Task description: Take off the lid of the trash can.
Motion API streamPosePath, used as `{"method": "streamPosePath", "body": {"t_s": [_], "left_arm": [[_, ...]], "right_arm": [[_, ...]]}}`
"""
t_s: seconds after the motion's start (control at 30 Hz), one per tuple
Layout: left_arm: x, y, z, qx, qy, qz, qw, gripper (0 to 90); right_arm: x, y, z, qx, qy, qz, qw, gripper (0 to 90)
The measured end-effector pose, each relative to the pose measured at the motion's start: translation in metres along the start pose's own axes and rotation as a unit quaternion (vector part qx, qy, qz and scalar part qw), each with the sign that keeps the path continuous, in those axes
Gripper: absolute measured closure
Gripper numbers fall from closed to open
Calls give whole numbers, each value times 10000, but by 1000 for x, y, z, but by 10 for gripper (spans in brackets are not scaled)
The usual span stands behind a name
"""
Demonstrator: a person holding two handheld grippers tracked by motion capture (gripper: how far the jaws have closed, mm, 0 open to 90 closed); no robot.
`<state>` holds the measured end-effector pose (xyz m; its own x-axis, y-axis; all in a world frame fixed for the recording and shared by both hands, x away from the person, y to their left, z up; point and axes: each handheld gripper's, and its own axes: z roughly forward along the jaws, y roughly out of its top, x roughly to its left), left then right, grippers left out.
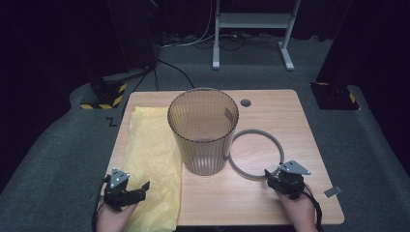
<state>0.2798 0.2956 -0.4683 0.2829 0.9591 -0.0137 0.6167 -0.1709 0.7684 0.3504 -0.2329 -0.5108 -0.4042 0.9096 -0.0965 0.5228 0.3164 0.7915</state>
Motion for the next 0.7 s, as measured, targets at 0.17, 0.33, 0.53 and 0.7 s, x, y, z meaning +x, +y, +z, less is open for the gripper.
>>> {"method": "streamPosePath", "body": {"t_s": [0.17, 0.33, 0.53, 0.7], "left_arm": [[31, 18, 5, -74, 149, -67, 9998, 152], [61, 29, 29, -19, 214, -355, 9991, 153], [80, 29, 71, 349, 243, -601, 9973, 154], [85, 26, 95, 565, 191, -791, 9951, 160]], "right_arm": [[1, 1, 0, -2, 8, -17, 10000, 350], [0, 0, 1, 22, -1, 21, 10000, 351], [-1, -1, 4, 65, -17, 38, 10000, 352], [-1, -1, 4, 46, -11, 49, 10000, 354]]}}
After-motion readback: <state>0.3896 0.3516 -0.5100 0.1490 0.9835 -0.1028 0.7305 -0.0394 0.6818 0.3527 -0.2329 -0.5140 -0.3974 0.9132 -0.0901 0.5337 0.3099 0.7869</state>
